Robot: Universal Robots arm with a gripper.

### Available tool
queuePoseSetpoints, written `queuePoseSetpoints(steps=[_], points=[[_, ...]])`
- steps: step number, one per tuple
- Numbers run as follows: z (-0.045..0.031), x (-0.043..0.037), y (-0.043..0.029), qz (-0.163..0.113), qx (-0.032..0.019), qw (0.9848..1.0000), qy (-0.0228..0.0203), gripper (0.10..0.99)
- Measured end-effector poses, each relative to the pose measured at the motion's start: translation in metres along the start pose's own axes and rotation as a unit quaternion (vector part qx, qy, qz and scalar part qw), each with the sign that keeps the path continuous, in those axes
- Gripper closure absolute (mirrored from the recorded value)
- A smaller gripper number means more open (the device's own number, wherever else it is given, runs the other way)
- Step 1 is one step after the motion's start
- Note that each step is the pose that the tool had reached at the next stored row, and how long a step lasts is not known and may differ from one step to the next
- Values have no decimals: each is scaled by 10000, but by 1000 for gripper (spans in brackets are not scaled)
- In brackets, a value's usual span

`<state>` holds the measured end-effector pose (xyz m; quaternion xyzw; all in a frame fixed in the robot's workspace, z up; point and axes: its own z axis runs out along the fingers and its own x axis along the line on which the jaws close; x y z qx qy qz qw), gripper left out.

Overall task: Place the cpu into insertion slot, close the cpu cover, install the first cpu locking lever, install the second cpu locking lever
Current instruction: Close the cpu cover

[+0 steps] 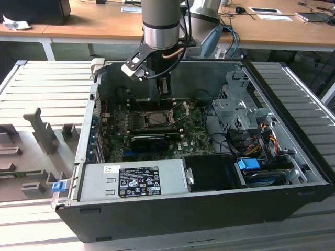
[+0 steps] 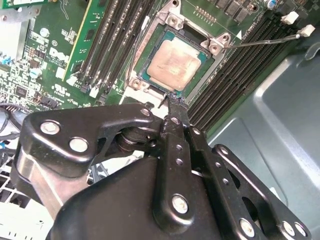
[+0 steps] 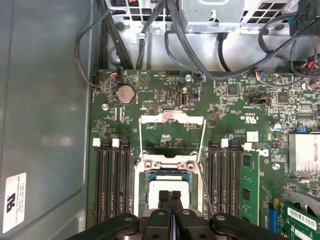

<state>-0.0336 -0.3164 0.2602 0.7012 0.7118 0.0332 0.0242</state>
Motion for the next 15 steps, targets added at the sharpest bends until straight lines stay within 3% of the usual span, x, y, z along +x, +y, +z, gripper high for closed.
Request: queuePoseSetpoints(steps=[15], points=[[-5, 2, 61, -2, 0, 10000, -1, 980]])
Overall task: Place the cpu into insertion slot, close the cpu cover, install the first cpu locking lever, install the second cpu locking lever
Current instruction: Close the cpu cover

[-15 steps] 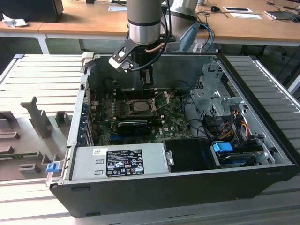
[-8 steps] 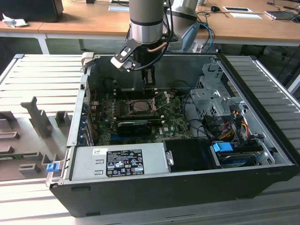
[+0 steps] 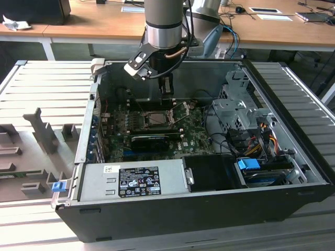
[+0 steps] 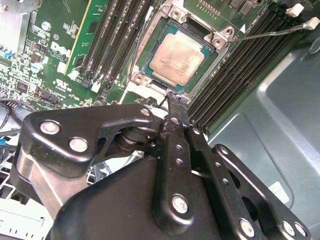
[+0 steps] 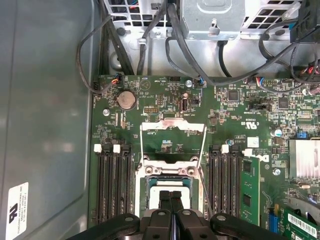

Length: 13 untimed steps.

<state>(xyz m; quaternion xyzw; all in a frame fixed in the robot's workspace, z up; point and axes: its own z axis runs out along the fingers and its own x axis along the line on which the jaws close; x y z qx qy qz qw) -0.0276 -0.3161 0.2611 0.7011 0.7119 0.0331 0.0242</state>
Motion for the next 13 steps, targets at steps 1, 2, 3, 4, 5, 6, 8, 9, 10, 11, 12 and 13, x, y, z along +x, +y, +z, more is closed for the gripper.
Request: queuePoseSetpoints(steps=[1, 2, 3, 4, 5, 6, 8, 9, 10, 11, 12, 13], points=[[1, 0, 7, 1, 0, 10000, 0, 980], [1, 0, 12, 1, 0, 10000, 0, 980], [1, 0, 16, 1, 0, 10000, 0, 980], [1, 1, 21, 1, 0, 10000, 0, 980], [2, 1, 23, 2, 0, 10000, 0, 980], [2, 1, 25, 1, 0, 10000, 0, 980], [2, 1, 30, 1, 0, 10000, 0, 980], [2, 1, 32, 1, 0, 10000, 0, 980], [2, 1, 33, 1, 0, 10000, 0, 980], [3, 2, 35, 1, 0, 10000, 0, 980], [3, 2, 37, 1, 0, 10000, 0, 980], [3, 2, 42, 0, 0, 10000, 0, 980]])
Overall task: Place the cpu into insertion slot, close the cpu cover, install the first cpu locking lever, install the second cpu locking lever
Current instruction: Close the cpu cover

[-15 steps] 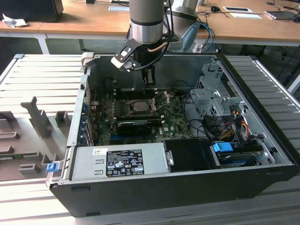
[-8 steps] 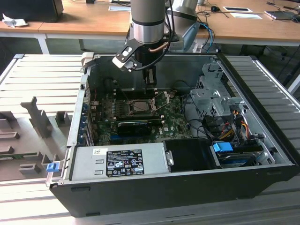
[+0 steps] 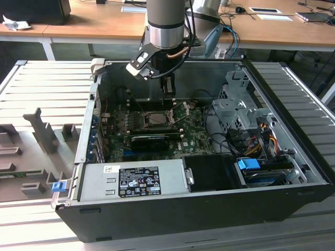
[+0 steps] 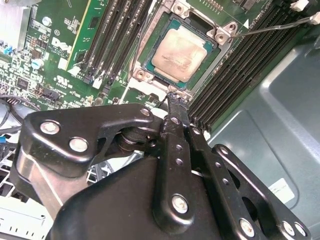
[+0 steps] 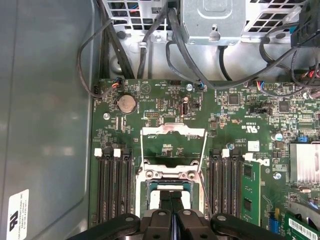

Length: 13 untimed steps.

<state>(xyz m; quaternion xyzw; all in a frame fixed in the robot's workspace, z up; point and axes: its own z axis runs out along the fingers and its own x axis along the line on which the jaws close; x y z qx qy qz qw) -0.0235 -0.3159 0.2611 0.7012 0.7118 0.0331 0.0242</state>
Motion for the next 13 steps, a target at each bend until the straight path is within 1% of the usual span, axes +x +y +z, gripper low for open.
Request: queuePoseSetpoints(steps=[13], points=[[4, 0, 58, 1, 0, 10000, 0, 980]])
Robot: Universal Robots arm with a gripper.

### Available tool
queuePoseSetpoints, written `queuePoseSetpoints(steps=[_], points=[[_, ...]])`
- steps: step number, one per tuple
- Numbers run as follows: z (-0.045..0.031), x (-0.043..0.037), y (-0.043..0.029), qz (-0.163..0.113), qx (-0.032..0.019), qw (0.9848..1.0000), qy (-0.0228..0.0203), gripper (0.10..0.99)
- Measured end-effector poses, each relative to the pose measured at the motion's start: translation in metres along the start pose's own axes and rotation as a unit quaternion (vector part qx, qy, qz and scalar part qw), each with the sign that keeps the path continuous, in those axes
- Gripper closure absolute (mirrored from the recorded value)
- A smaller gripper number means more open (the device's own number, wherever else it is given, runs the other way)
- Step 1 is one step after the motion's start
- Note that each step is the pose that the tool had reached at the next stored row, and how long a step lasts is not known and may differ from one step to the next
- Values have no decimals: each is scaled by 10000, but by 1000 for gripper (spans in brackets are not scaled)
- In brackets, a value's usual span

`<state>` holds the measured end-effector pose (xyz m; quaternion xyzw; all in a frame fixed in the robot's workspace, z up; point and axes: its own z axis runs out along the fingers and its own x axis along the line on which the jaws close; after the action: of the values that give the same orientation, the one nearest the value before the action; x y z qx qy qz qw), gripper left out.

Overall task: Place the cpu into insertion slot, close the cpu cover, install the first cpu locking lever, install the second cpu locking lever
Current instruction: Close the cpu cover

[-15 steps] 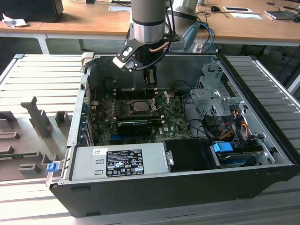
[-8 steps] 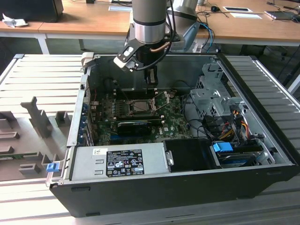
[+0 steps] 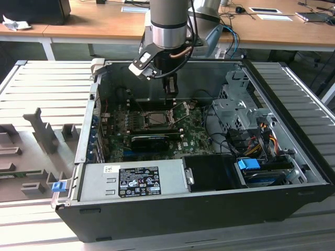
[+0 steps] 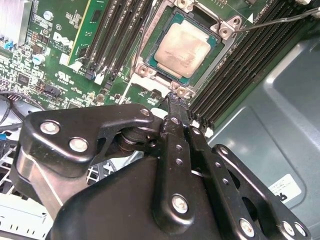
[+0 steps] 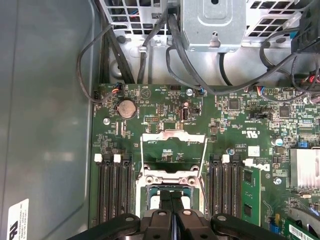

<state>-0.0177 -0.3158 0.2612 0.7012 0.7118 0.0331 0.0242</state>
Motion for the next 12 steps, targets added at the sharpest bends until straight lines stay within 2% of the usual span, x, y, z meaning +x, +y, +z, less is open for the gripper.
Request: queuePoseSetpoints(steps=[12], points=[[3, 3, 39, 0, 0, 10000, 0, 980]])
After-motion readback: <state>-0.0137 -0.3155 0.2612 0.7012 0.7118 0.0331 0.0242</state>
